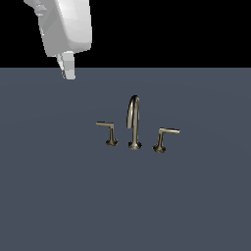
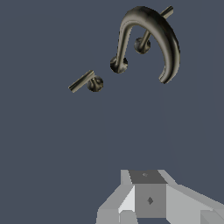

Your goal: Turn on the faucet by rotating a designated handle.

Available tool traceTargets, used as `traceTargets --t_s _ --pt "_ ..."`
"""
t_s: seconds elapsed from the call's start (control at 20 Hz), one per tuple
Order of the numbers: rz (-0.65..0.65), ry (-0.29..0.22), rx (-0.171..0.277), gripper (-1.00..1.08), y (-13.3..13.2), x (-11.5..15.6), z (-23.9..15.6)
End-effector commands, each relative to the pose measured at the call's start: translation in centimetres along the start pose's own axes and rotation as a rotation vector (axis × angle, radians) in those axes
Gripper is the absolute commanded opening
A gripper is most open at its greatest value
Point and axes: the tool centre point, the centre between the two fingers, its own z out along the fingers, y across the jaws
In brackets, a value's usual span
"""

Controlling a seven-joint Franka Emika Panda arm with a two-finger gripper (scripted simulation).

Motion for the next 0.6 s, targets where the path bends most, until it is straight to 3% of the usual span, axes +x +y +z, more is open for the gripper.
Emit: traceTargets --t_s 0.0,0.55 --pt "0.049 -0.003 0.002 -1.00 -1.0 0.4 1.0" --pt "0.251 -0.011 0.006 -1.00 -4.8 2.7 5.4"
